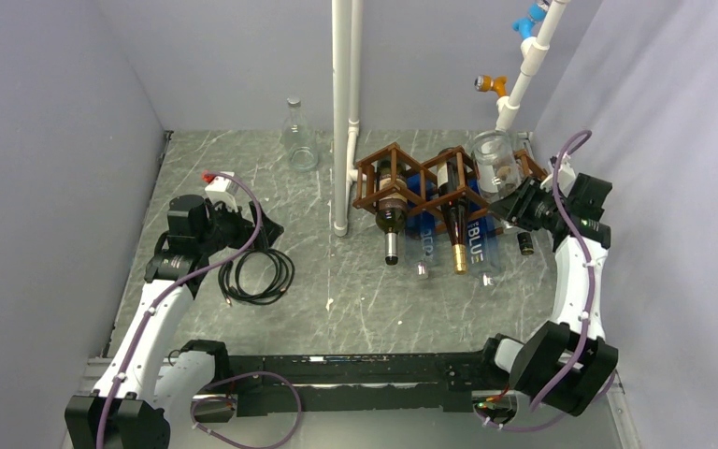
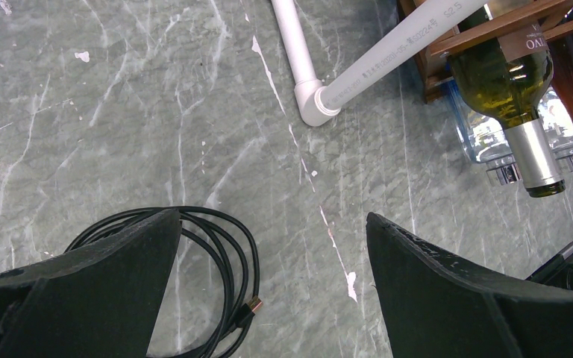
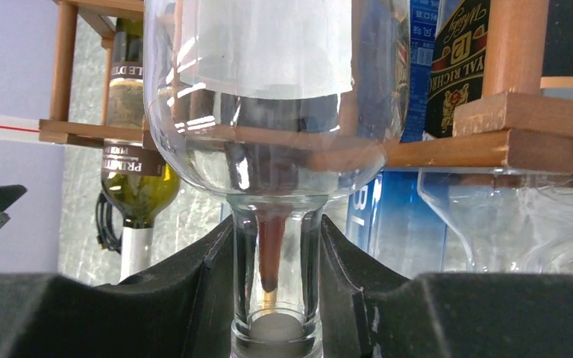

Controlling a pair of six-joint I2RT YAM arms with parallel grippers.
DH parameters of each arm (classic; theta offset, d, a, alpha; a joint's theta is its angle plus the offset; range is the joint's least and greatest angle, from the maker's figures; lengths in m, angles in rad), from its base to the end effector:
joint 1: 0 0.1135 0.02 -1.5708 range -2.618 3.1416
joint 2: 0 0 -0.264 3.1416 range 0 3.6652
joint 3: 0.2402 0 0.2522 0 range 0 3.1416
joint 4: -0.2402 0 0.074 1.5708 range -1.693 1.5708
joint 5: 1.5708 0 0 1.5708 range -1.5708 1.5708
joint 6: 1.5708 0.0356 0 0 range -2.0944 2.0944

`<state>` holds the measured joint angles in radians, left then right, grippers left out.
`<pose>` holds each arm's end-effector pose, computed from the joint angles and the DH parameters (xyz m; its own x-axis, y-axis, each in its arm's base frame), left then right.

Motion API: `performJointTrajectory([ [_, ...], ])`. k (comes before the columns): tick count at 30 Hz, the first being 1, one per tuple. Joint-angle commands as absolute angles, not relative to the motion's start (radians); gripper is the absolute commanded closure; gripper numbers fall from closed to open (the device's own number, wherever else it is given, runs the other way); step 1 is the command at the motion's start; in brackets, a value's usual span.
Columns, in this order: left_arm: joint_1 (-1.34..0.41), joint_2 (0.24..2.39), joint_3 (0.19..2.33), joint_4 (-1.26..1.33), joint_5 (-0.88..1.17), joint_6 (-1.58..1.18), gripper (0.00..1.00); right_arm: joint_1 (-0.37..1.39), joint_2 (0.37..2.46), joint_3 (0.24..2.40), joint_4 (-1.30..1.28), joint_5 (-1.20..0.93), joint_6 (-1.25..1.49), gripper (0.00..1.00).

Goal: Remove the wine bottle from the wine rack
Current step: Pick up the wine bottle from the wine rack.

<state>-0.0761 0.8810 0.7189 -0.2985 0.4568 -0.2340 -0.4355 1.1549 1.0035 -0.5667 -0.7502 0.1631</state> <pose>0.1966 -0.0307 0.2897 -0.5383 -0.1676 -0.8259 0.3469 0.8491 -0.3984 0.2277 -0.0792 0.3115 -0.6141 0.4168 -0.6702 -0.0579 0.8231 0.5649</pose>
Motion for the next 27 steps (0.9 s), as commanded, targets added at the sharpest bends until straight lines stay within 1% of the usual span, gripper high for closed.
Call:
performJointTrajectory([
  [1,-0.077,0.879,0.761,-0.278,0.483,-0.239,0.00,-0.470,1.098,0.995,-0.449,-0.841,0.206,1.00],
  [15,-0.077,0.876,0.761,-0.279,0.482,-0.235,0.01,-0.525,1.088,0.965,-0.377,-0.958,0.296,1.00],
  [27,-0.077,0.874,0.760,-0.279,0.481,-0.236,0.00,-0.548,1.081,0.985,-0.353,-1.019,0.339,1.00],
])
